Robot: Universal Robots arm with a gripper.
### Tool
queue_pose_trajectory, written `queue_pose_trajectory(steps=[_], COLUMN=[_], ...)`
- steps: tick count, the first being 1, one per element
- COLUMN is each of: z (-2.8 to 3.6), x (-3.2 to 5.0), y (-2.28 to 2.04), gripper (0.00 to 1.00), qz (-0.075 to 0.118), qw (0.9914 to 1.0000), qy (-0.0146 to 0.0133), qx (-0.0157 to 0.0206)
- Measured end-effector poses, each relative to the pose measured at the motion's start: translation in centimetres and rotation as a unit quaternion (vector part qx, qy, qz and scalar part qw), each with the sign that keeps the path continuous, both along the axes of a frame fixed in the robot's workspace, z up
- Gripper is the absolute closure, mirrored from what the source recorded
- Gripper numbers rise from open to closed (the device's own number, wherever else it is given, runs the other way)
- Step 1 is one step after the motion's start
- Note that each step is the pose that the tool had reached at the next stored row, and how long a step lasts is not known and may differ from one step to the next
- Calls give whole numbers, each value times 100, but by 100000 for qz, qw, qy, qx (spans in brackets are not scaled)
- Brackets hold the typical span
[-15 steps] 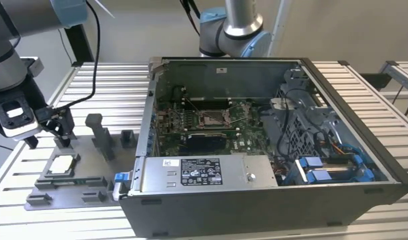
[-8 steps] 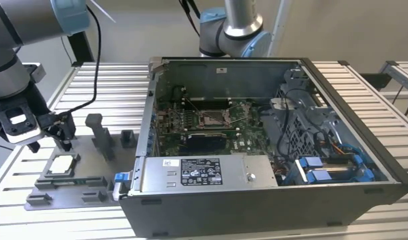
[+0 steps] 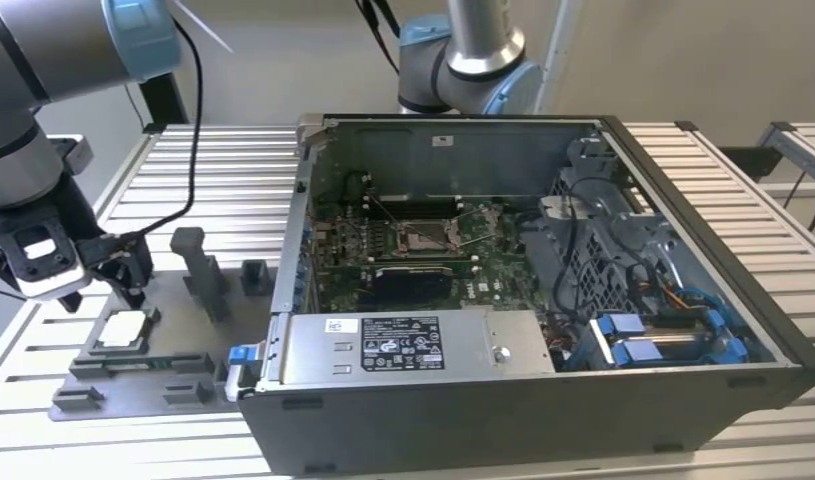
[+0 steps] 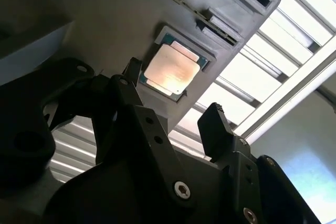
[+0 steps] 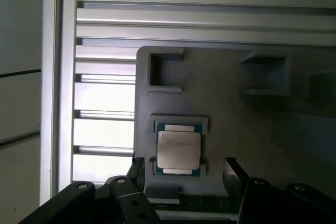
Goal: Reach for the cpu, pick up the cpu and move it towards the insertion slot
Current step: 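Pick up the cpu and move it towards the insertion slot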
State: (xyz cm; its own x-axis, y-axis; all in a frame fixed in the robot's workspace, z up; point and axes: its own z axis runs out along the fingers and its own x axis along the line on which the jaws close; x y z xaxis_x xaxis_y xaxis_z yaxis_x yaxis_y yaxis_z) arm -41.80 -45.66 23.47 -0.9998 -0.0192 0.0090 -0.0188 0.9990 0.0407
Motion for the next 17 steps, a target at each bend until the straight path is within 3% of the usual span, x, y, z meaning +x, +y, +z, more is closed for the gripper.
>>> queue_pose_trajectory(steps=[17], z=[-241], x=[0], y=[-28], gripper=[0], qz=[0], qw=[100000], qy=[35], qx=[-5])
